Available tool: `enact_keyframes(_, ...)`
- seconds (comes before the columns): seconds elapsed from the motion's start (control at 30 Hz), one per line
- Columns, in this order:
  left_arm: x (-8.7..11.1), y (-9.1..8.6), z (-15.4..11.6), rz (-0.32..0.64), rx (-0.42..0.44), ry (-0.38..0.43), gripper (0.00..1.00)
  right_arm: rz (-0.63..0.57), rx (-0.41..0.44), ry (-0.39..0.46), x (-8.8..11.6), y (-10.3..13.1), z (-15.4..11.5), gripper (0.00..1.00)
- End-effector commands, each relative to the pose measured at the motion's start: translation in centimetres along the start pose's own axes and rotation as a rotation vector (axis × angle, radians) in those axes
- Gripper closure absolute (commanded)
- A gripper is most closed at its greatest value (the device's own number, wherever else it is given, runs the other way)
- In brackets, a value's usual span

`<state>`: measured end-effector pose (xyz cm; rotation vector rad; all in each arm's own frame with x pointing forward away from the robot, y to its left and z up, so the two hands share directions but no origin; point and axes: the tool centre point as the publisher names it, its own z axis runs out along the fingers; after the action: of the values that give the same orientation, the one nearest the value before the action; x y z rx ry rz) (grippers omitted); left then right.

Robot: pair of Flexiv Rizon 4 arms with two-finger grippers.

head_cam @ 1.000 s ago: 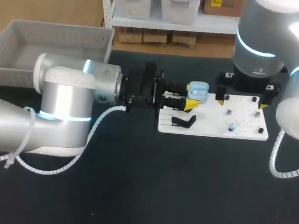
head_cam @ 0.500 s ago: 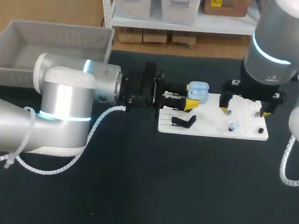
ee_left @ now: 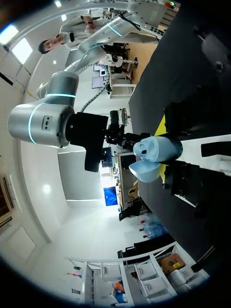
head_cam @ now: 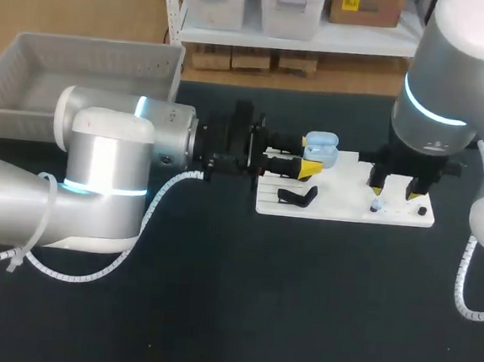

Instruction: Pick up each earbud case from the left stands, insert the matching earbuds, close the lid, and place the case in the box.

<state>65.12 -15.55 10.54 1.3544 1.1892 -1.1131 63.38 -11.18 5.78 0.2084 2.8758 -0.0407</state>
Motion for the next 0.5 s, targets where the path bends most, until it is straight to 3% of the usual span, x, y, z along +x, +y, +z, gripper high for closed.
enact_keyframes(0.03, 0.1, -0.2, 0.0, 0.004, -0.008, -0.003, 1.0, 0.005, 0.006, 0.002, -0.1, 0.7, 0.6, 0.6)
enact_keyframes(0.5, 0.1, -0.2, 0.0, 0.004, -0.008, -0.003, 1.0, 0.056, 0.005, 0.009, 0.2, 1.2, 2.3, 0.62)
